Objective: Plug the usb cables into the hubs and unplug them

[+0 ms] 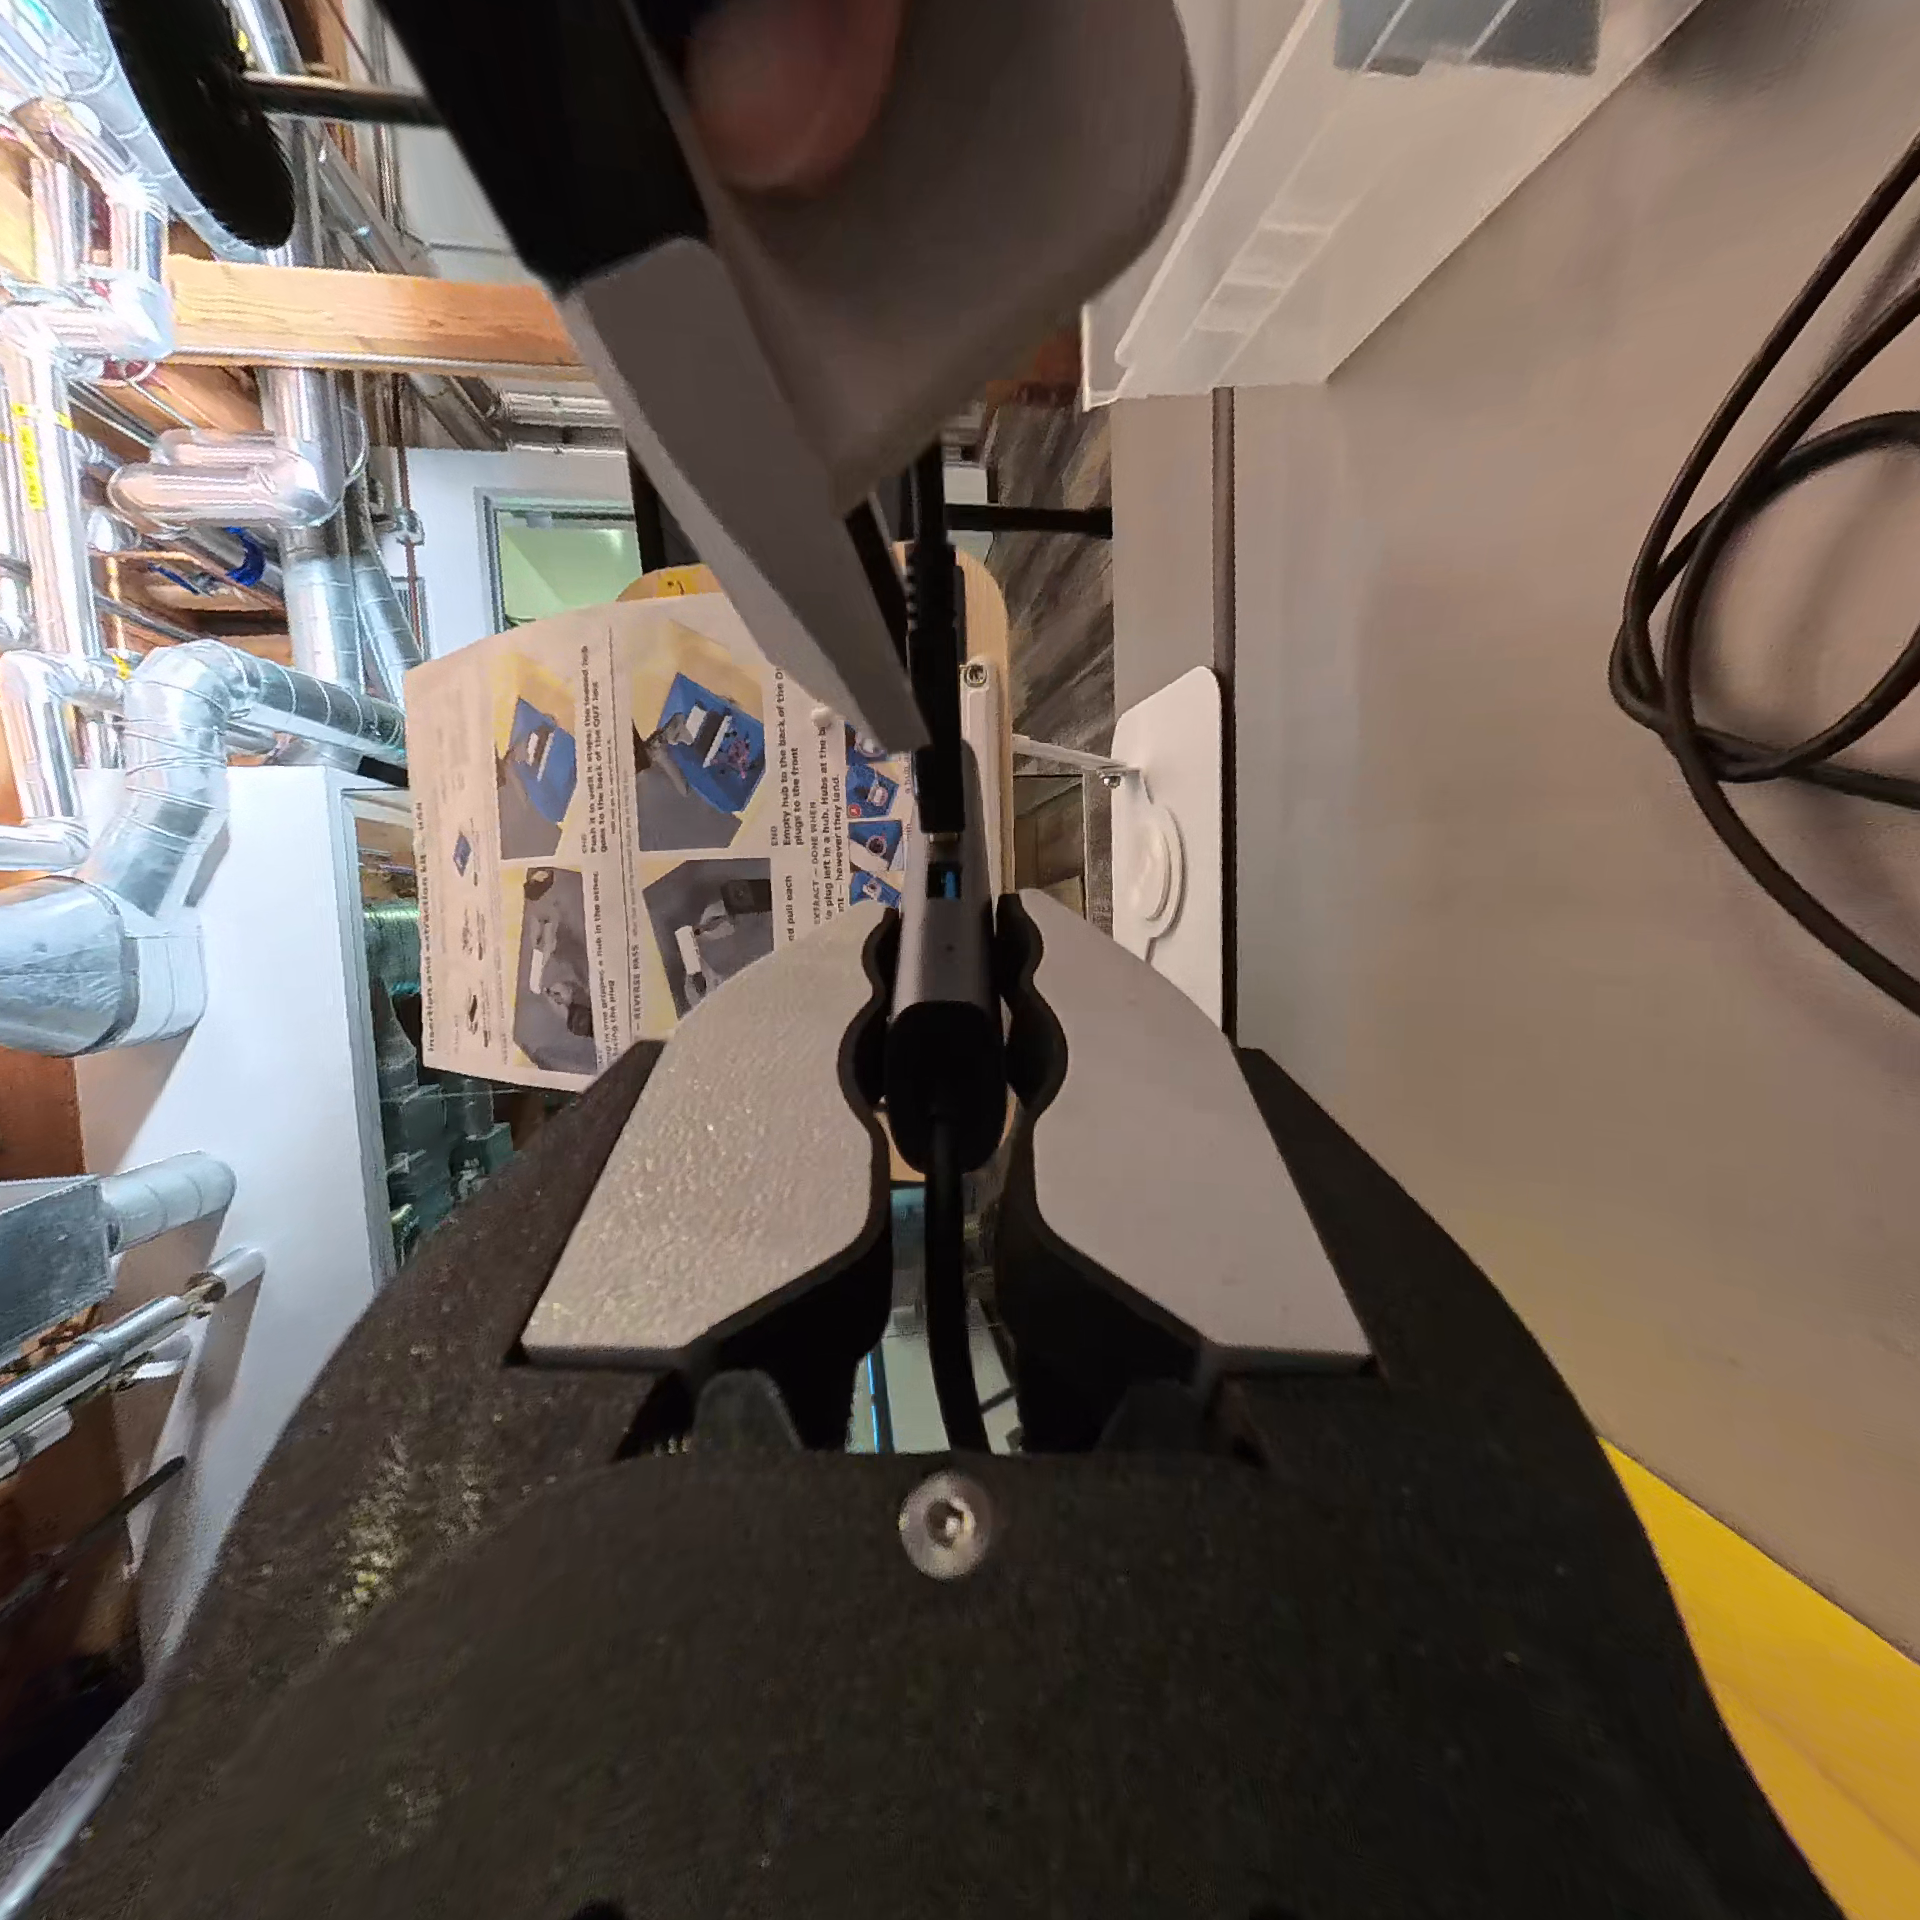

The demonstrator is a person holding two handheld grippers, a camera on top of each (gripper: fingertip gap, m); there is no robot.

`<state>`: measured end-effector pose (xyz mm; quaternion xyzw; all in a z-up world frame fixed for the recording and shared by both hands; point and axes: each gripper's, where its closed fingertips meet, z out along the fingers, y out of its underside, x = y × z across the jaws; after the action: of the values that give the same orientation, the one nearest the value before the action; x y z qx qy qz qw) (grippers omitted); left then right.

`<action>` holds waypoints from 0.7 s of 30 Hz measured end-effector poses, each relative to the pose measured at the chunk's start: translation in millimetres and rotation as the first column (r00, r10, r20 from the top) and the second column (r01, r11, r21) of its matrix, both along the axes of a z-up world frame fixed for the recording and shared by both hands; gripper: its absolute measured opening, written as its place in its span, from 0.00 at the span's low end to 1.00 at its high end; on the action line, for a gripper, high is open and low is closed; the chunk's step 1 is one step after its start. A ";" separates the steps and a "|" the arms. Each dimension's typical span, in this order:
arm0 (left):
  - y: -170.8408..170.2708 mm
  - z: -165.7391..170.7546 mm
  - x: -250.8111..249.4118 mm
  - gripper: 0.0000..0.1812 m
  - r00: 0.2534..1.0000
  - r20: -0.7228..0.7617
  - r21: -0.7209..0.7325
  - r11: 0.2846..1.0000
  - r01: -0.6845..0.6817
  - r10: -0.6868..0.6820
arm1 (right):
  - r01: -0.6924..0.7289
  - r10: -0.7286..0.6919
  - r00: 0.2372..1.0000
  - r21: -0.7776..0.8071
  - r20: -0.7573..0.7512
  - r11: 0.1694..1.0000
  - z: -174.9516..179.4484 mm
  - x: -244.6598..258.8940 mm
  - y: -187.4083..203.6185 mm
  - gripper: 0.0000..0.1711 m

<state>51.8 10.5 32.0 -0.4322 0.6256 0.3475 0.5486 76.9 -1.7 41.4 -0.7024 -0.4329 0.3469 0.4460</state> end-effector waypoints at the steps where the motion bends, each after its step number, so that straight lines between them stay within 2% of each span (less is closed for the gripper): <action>1: 0.9 1.0 0.3 0.10 1.000 0.010 0.005 1.000 -0.003 0.003 | 0.008 -0.008 1.000 0.010 0.004 1.000 -2.2 -1.6 0.9 0.20; 8: 2.1 6.3 1.1 0.10 0.999 0.054 0.012 1.000 -0.007 0.007 | 0.043 -0.037 0.991 0.042 -0.130 0.998 2.5 -11.5 4.8 0.15; 13: 0.4 11.0 2.8 0.10 0.995 0.095 0.011 1.000 0.004 -0.005 | 0.053 -0.041 0.984 0.061 -0.173 0.997 8.8 -9.3 5.9 0.12; 21: 0.0 11.0 8.1 0.10 0.994 0.111 0.024 1.000 0.001 -0.003 | 0.032 -0.023 0.988 0.057 -0.154 0.998 7.6 -4.0 7.3 0.10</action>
<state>59.9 10.4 43.0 -0.4436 0.5904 0.3299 0.5880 72.9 5.6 49.1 -0.6660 -0.3977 0.3809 0.5031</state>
